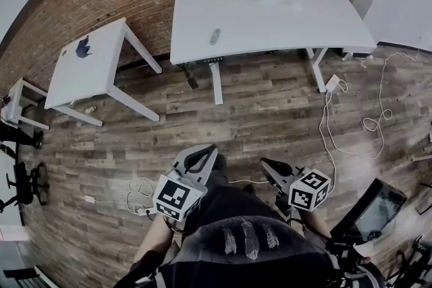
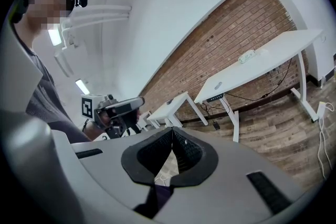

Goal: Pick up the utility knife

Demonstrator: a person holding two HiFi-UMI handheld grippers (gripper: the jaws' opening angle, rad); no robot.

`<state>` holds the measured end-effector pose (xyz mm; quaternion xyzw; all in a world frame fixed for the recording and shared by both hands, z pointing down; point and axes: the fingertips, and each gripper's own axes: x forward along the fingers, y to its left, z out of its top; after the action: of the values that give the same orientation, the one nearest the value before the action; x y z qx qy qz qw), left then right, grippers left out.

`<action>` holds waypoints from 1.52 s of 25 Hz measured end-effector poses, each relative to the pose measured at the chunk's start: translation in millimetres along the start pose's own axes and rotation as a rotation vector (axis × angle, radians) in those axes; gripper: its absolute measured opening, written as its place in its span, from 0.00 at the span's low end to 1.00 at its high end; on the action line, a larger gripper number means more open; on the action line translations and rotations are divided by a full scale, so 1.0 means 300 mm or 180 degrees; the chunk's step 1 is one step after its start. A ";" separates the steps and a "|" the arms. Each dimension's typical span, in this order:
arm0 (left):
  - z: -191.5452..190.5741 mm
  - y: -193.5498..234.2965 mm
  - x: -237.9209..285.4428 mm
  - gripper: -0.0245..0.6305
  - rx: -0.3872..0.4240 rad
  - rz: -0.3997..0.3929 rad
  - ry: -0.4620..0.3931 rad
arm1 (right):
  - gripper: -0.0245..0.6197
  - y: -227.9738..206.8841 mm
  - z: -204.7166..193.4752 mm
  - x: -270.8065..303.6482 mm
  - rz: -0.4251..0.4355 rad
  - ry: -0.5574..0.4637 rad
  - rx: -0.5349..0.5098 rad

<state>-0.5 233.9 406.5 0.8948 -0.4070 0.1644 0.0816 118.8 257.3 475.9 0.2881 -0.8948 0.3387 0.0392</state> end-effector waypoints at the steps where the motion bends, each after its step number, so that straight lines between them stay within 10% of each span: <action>1: -0.001 0.009 0.006 0.03 0.0005 -0.0003 -0.0014 | 0.04 -0.010 0.005 0.004 -0.0042 -0.0008 -0.0009; 38: 0.113 0.865 0.287 0.03 -0.0052 -0.0349 -0.0420 | 0.04 -0.121 0.473 0.747 -0.0364 0.0136 -0.0390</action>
<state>-135.8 -6.2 409.2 0.9239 -0.3632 0.0970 0.0708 -30.1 36.4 447.7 0.3285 -0.8949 0.2866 0.0951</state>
